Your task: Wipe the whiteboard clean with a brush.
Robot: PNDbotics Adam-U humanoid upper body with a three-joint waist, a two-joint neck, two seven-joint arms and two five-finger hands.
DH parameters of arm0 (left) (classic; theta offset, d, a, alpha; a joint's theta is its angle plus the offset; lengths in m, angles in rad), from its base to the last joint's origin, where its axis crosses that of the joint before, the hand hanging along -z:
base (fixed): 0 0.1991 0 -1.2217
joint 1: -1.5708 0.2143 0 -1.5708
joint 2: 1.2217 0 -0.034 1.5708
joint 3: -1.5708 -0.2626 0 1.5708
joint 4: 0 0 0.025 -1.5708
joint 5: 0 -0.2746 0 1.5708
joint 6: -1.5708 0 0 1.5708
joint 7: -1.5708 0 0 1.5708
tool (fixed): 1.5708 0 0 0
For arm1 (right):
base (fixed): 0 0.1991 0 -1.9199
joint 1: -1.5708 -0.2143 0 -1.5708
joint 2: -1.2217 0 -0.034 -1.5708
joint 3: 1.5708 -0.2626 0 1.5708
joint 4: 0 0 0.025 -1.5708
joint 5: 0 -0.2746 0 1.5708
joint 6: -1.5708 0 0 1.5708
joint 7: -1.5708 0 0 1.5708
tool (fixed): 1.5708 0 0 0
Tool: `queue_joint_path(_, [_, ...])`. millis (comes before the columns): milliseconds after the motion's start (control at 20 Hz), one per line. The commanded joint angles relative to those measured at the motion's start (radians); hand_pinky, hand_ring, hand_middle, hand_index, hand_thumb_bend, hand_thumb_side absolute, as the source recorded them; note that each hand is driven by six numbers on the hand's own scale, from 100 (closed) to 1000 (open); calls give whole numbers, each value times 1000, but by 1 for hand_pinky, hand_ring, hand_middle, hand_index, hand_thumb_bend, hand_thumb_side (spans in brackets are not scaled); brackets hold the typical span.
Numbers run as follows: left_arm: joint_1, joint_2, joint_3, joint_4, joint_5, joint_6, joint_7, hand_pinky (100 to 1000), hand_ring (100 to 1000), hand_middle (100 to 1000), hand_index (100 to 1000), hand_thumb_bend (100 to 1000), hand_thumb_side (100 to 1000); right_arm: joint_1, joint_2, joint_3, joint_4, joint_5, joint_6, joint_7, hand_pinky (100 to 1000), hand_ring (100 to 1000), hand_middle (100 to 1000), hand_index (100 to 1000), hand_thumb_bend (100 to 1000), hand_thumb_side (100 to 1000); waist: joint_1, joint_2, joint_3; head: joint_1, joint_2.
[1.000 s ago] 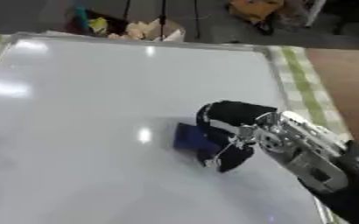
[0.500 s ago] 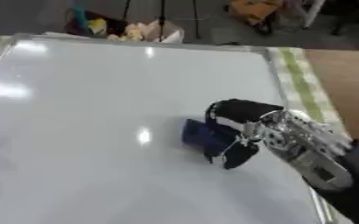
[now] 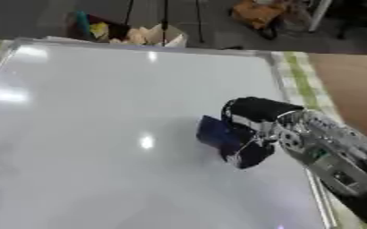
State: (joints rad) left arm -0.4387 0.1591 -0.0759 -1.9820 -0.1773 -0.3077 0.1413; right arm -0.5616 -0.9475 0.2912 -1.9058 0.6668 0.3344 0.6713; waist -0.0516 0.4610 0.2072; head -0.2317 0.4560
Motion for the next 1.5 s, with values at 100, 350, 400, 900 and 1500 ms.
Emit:
queue_joint_path(100, [-2, 15, -3, -18, 1, 0, -6, 431, 916, 816, 592, 100, 958, 3, -44, -23, -13, 26, 15, -4, 363, 584, 503, 118, 100, 129, 3, -30, -3, 3, -2])
queue_joint_path(350, [-1, 16, -1, -18, -2, 1, -7, 431, 917, 817, 591, 100, 958, 18, -48, -35, 8, 58, 36, -7, 367, 589, 505, 120, 100, 125, 4, -28, -4, 2, -4])
queue_joint_path(400, [-1, 16, -1, -18, -2, 1, -7, 430, 918, 817, 590, 100, 958, 19, -47, -37, 15, 67, 42, -8, 367, 590, 504, 120, 100, 122, 4, -28, -4, 2, -4])
queue_joint_path(900, [0, 16, -1, -18, -3, 2, -9, 430, 920, 819, 589, 100, 959, 12, -35, -47, 75, 182, 158, -1, 382, 603, 503, 124, 100, 100, 6, -22, -6, -1, -9])
queue_joint_path(1500, [-1, 15, -2, -18, -1, 1, -11, 431, 920, 821, 590, 100, 960, -4, -20, -39, 76, 219, 199, 65, 380, 602, 501, 127, 100, 100, 5, -22, -4, -7, -11])
